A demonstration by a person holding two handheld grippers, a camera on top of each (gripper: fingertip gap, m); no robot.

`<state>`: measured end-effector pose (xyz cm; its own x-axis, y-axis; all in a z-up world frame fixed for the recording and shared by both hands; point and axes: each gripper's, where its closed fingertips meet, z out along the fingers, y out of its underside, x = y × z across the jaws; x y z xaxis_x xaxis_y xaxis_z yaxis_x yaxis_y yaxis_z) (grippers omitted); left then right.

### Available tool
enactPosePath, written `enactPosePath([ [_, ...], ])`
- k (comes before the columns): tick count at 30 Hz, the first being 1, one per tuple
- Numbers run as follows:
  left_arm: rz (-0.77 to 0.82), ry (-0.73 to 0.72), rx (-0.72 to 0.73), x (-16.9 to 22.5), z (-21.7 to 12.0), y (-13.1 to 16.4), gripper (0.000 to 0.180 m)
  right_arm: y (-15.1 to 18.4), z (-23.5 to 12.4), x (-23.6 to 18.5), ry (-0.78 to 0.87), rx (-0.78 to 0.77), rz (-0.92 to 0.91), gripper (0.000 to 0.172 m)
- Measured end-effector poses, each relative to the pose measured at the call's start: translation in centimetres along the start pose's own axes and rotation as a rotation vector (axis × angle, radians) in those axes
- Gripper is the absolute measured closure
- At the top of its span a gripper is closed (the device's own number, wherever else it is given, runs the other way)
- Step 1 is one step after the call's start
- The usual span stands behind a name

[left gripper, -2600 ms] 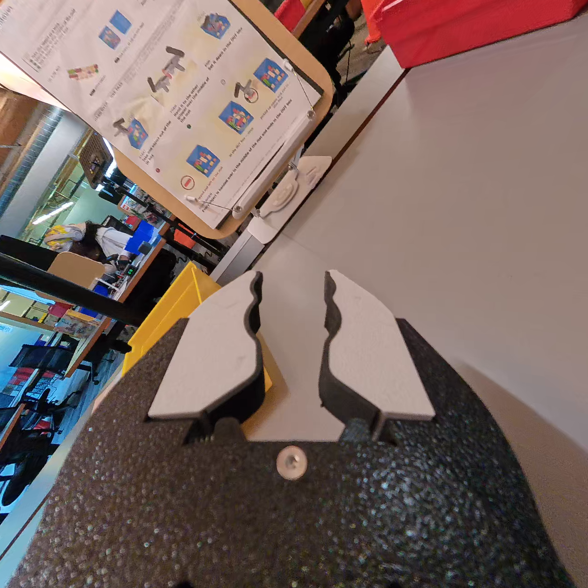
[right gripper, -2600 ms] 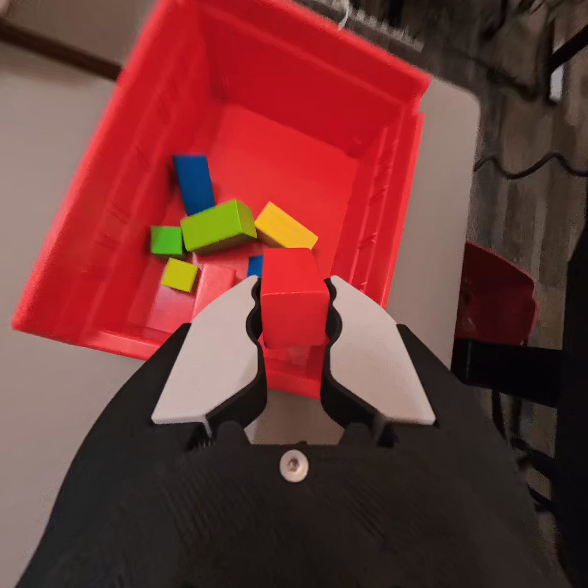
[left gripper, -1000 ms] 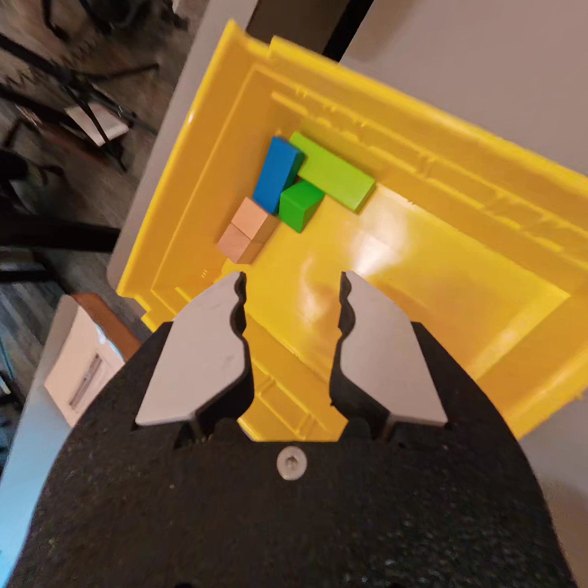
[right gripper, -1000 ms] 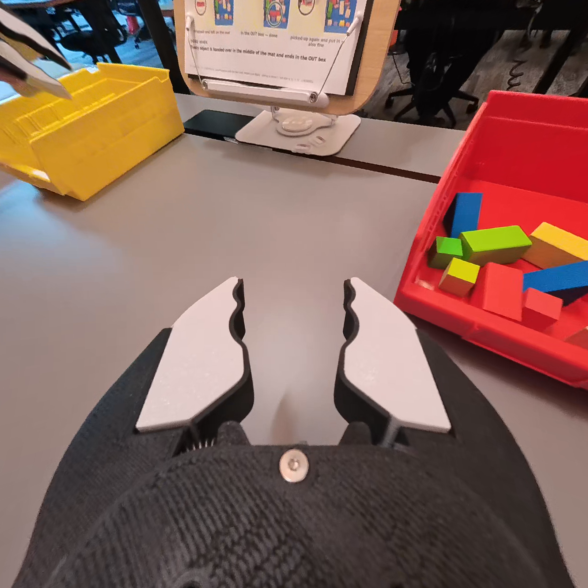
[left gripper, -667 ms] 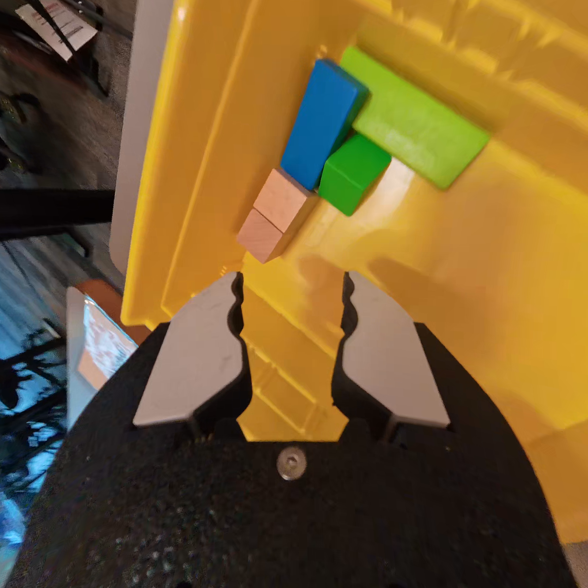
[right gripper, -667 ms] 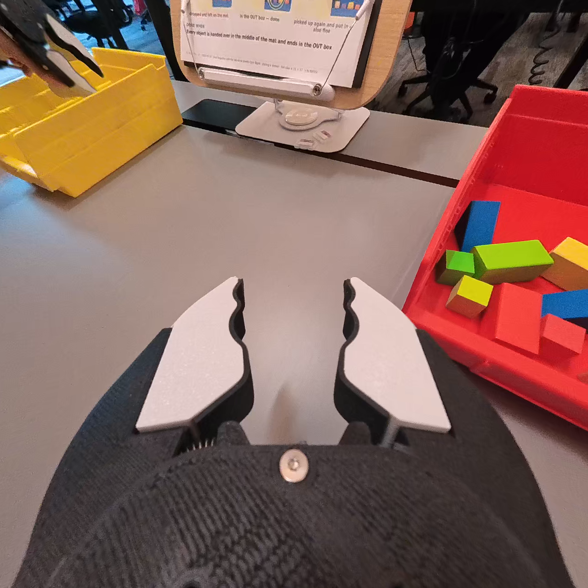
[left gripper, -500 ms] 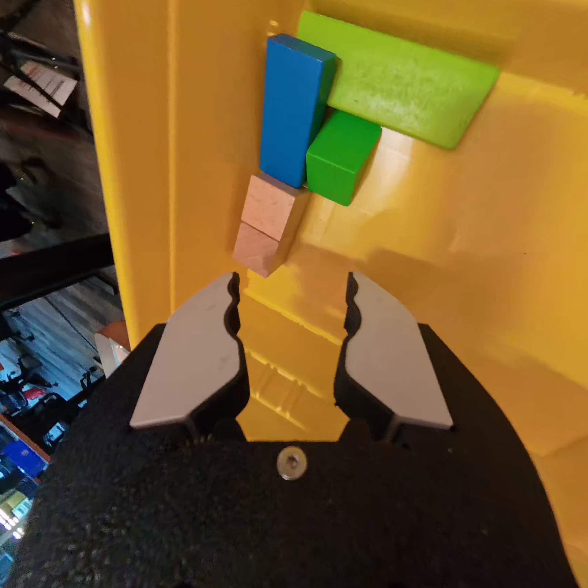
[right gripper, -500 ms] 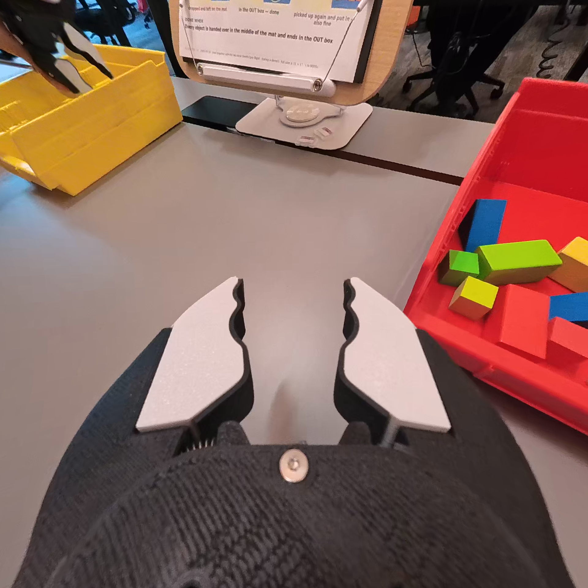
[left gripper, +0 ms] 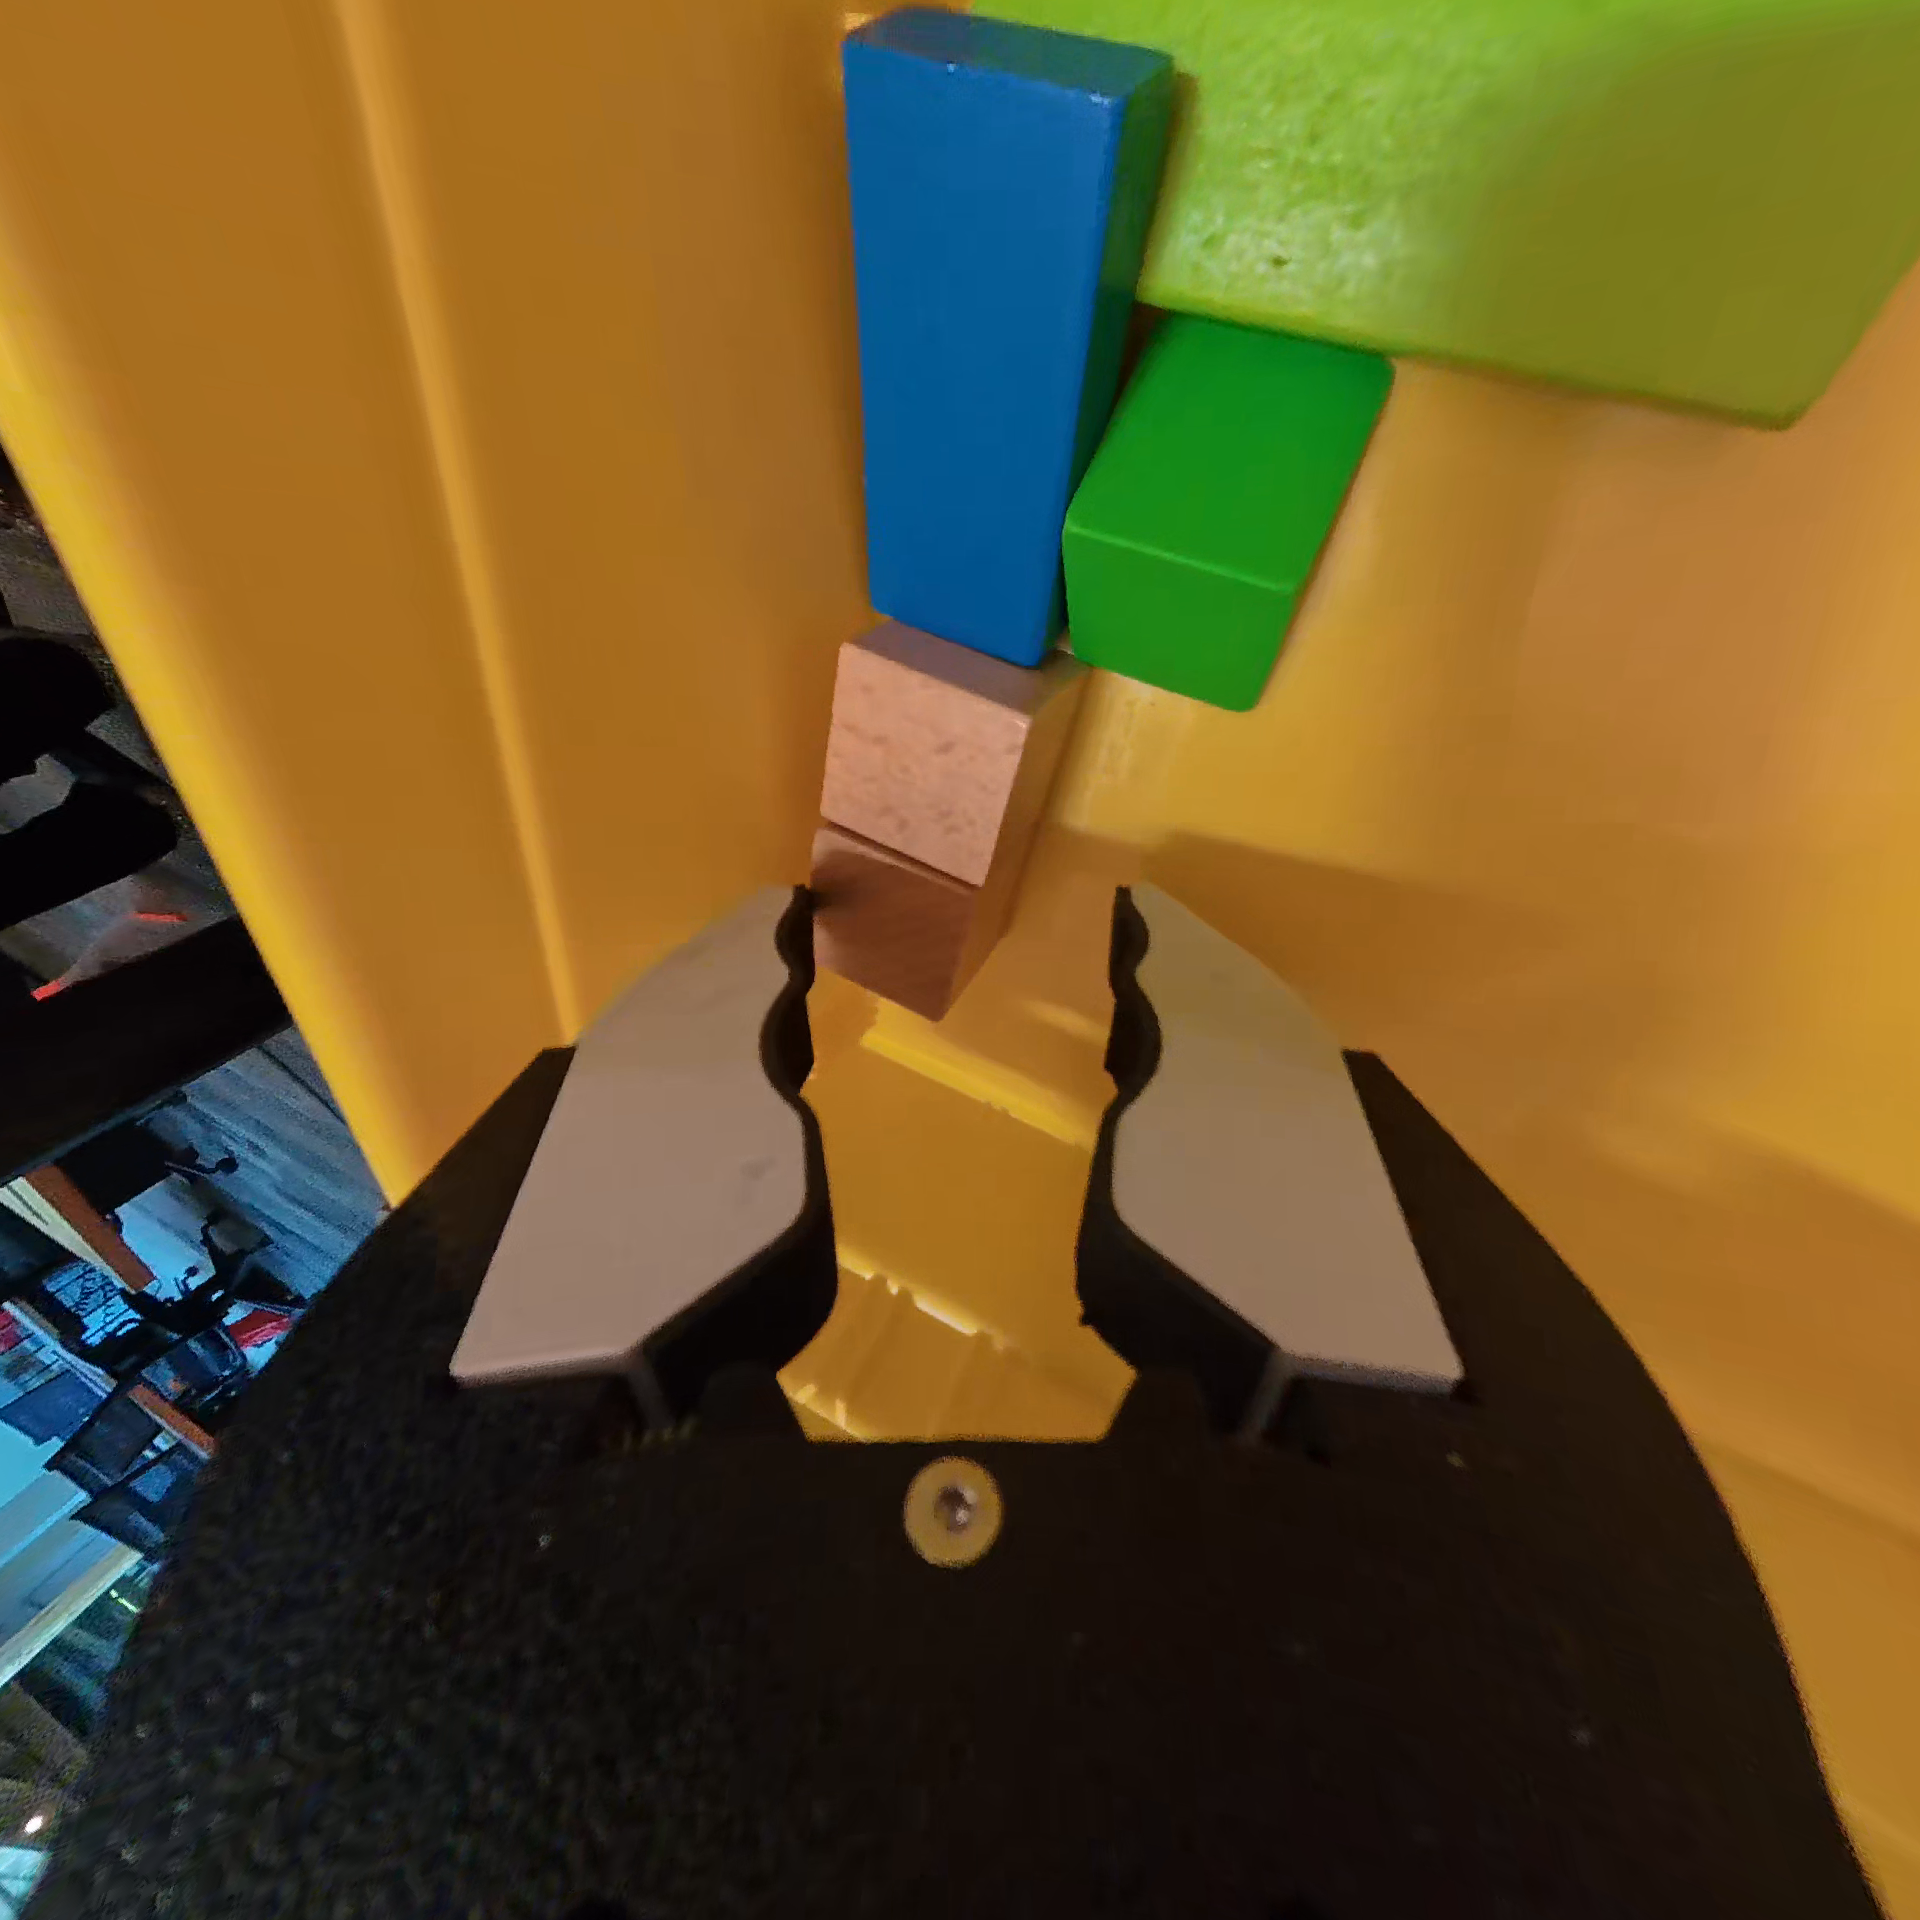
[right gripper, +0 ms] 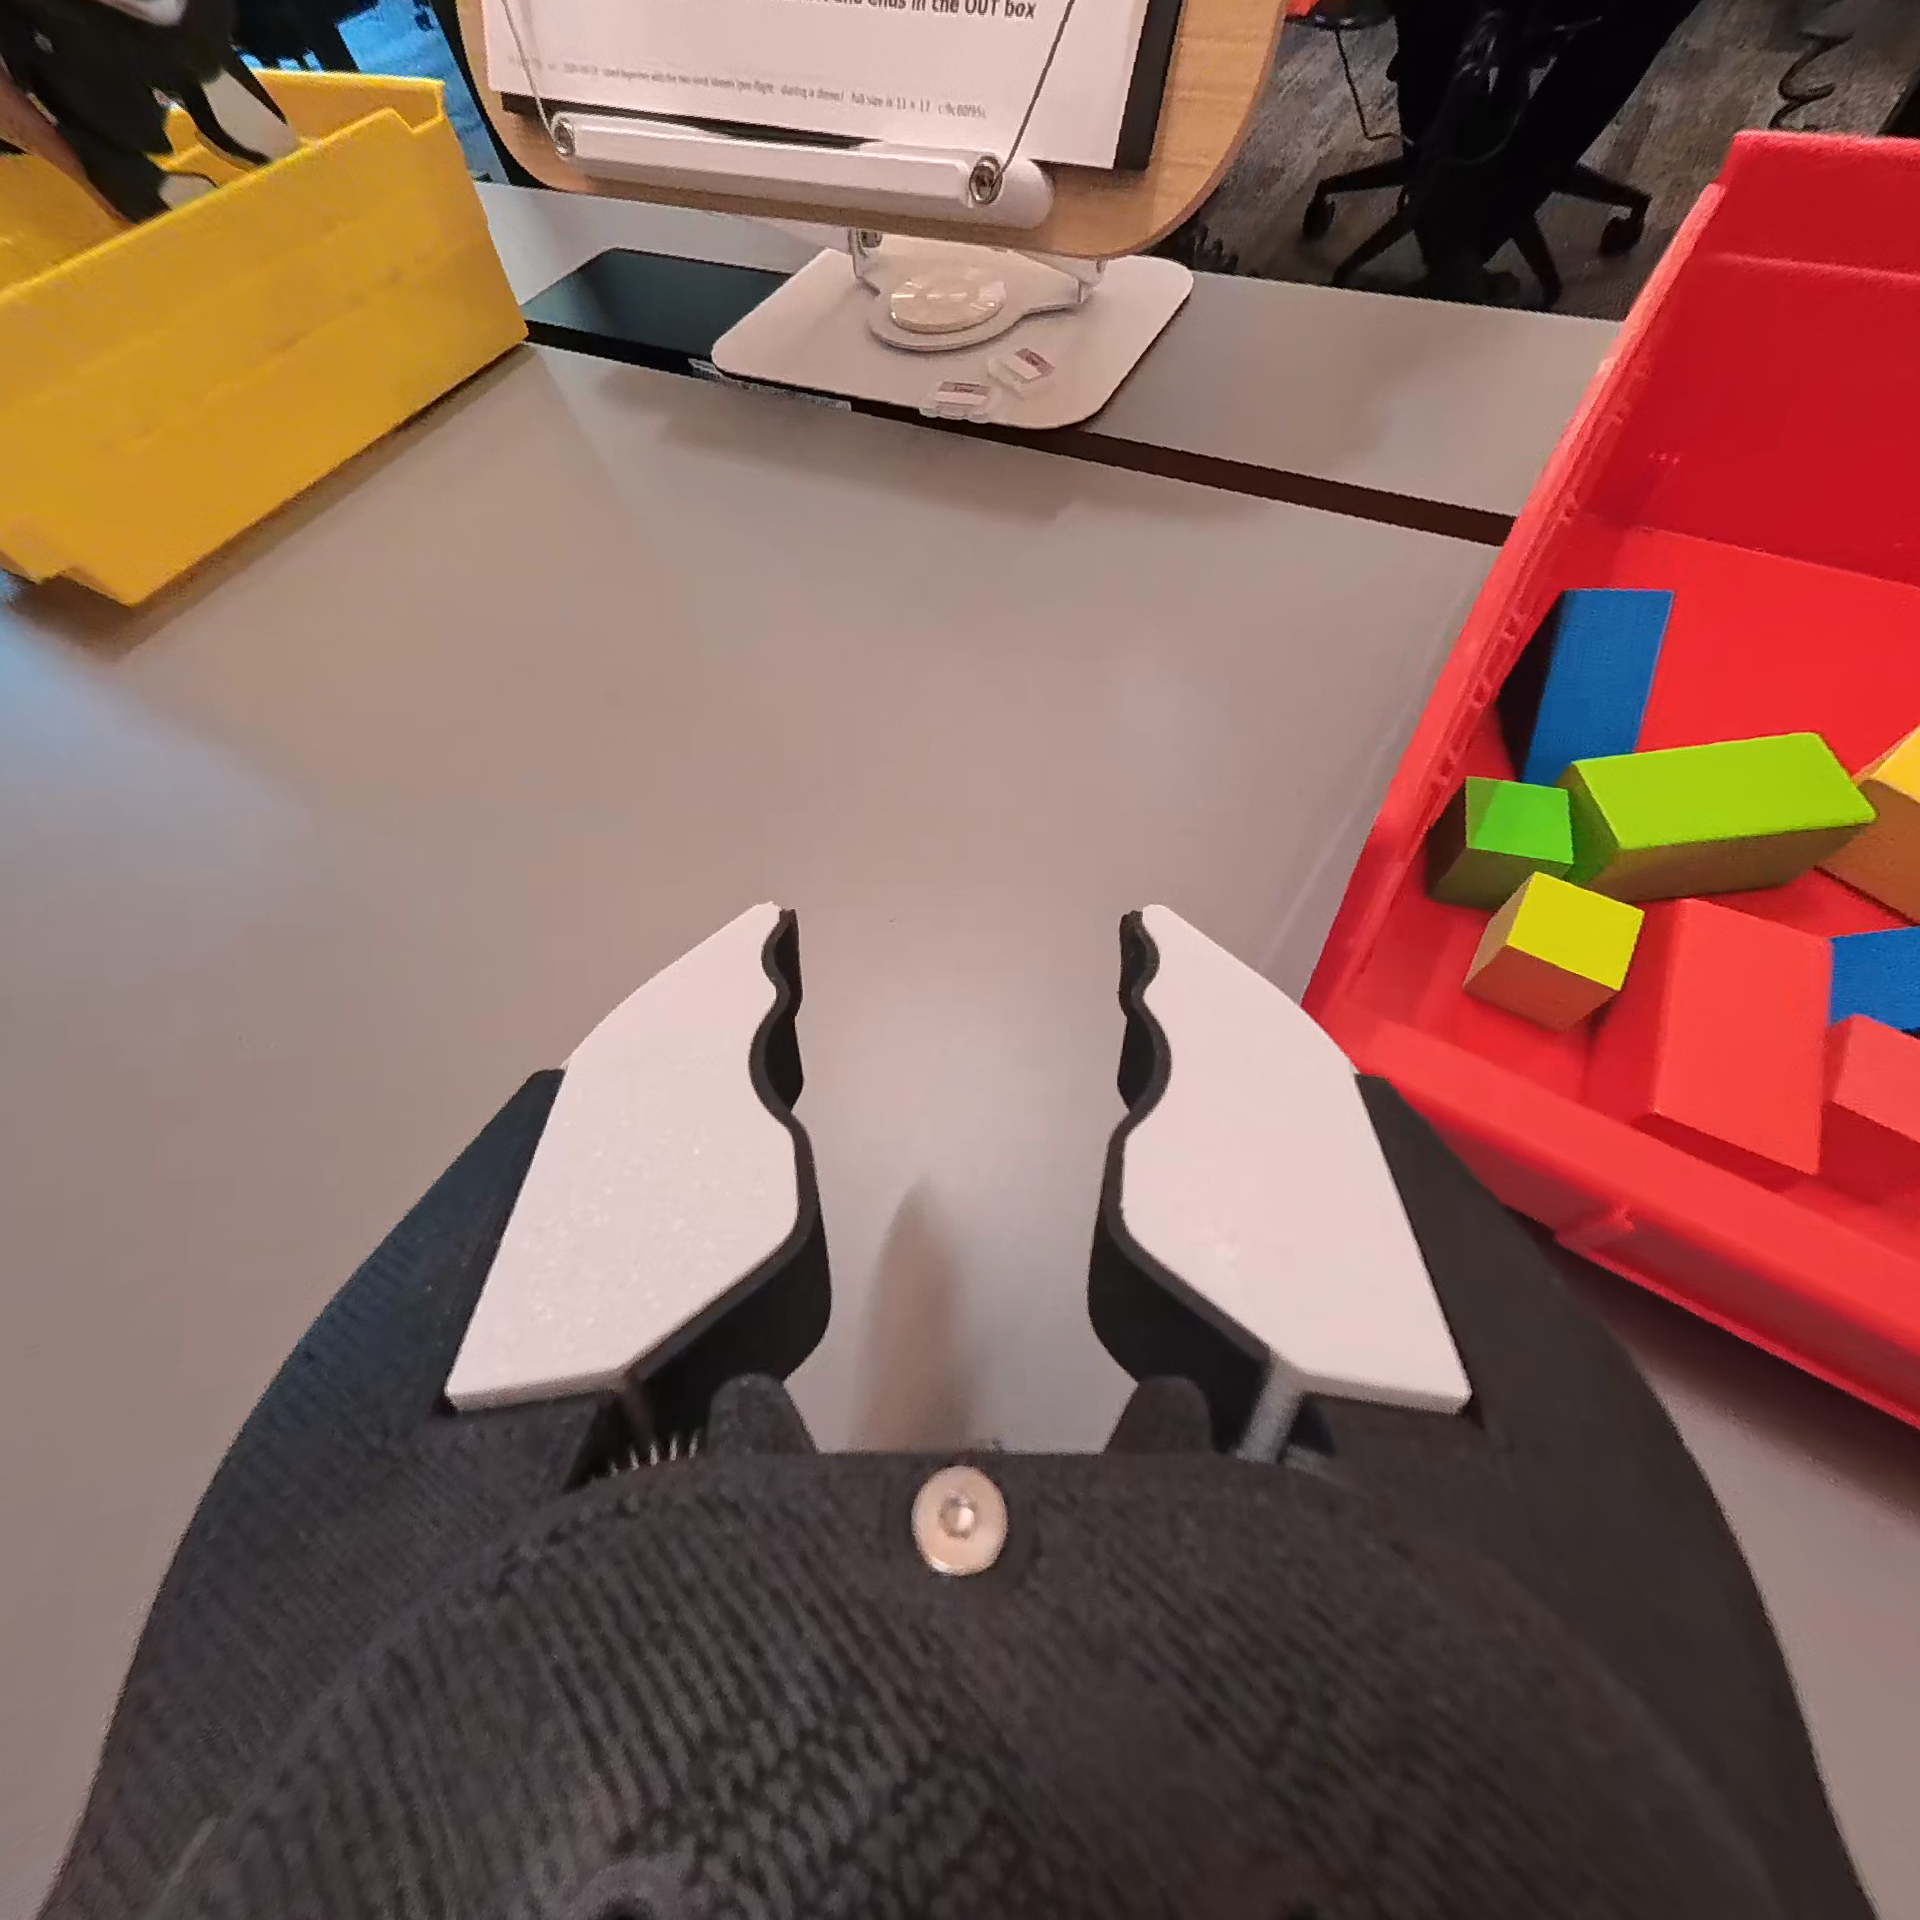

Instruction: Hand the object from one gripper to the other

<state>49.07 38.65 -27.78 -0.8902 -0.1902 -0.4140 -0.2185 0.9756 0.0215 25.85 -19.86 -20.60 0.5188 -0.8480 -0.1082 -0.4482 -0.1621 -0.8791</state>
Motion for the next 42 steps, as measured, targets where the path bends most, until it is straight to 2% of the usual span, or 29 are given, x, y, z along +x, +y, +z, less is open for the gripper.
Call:
enactPosePath([
  [2,-0.01,0.029,-0.014,0.3,-0.3,0.1,0.126,0.1,0.2,0.0,-0.003,-0.004,0.004,0.112],
  [7,-0.091,0.215,-0.057,2.0,-1.7,0.6,0.126,0.4,0.2,0.1,0.002,-0.011,0.002,0.112],
  [13,0.004,0.133,-0.04,0.8,-0.9,0.9,0.128,0.4,-0.2,-0.1,0.0,-0.006,0.003,0.112],
  [18,0.028,0.18,-0.024,1.6,0.0,0.7,0.146,0.6,-0.4,-0.1,0.007,-0.012,0.011,0.112],
  [24,0.033,0.235,-0.05,3.0,-0.4,1.1,0.146,0.1,-0.3,-0.6,-0.007,-0.013,0.007,0.112],
  [27,0.02,0.178,-0.06,2.8,-1.4,1.5,0.146,-0.3,-0.3,-1.3,-0.021,-0.003,0.001,0.112],
  [30,-0.082,0.11,0.03,1.9,-4.6,0.5,0.146,-0.6,-0.3,-2.6,-0.061,0.006,0.003,0.112],
  [33,-0.261,0.05,0.241,0.9,-10.3,-2.3,0.146,-1.1,-0.1,-4.5,-0.116,0.028,0.007,0.109],
  [35,-0.373,0.053,0.424,1.3,-15.2,-5.1,0.146,-1.7,0.4,-6.1,-0.17,0.05,0.018,0.101],
  [38,-0.453,0.084,0.722,4.1,-22.6,-10.5,0.146,-3.4,1.3,-9.3,-0.289,0.099,0.043,0.086],
  [42,-0.324,0.115,1.067,11.6,-29.7,-18.4,0.146,-6.9,1.8,-14.6,-0.542,0.207,0.153,0.079],
])
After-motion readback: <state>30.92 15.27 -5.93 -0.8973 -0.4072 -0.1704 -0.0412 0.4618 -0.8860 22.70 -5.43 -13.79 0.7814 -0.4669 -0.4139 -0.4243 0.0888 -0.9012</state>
